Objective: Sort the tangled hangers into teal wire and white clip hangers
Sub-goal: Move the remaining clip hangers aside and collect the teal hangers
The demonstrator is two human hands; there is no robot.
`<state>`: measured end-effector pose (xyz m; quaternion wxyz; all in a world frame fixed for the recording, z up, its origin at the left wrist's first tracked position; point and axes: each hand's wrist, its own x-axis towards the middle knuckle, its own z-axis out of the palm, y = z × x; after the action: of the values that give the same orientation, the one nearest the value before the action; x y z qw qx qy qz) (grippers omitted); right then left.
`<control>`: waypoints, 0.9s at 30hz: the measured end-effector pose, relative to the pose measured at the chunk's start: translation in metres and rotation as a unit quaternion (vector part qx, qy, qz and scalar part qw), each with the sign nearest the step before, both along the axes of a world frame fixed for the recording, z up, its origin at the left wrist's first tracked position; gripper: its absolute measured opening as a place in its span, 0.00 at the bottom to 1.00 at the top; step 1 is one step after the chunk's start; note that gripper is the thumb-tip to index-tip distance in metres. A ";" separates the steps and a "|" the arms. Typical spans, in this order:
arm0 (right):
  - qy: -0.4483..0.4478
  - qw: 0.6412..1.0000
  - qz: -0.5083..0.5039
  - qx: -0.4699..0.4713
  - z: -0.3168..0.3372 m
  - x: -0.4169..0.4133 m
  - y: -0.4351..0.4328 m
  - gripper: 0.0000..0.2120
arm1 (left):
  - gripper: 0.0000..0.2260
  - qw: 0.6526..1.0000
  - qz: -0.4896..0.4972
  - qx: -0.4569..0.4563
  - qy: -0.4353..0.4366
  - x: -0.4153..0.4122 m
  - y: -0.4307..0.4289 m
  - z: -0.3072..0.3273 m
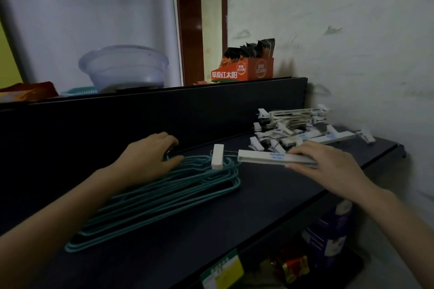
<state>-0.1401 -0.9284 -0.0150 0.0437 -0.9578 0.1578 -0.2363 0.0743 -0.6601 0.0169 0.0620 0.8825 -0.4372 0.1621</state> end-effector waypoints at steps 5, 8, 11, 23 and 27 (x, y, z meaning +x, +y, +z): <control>-0.013 0.999 0.015 -0.042 0.007 0.011 -0.057 0.15 | 0.14 0.999 -0.024 0.000 -0.032 -0.004 -0.056 0.007; -0.017 0.998 0.021 -0.048 0.013 0.018 -0.101 0.15 | 0.13 0.999 -0.018 0.000 -0.031 -0.004 -0.092 0.008; -0.015 0.999 0.029 -0.036 0.020 0.026 -0.150 0.15 | 0.12 0.999 -0.006 -0.014 -0.028 -0.004 -0.127 0.010; -0.017 0.997 0.061 0.052 0.043 0.128 -0.273 0.13 | 0.12 0.996 0.080 -0.041 -0.022 0.012 -0.211 0.005; 0.036 0.993 0.105 0.046 0.048 0.159 -0.281 0.13 | 0.12 0.993 0.110 -0.049 -0.022 0.011 -0.211 0.003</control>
<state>0.0185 -1.2094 0.0332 0.1066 -0.9740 0.0682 -0.1879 0.0856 -0.8709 0.0194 0.0770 0.9172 -0.3306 0.2087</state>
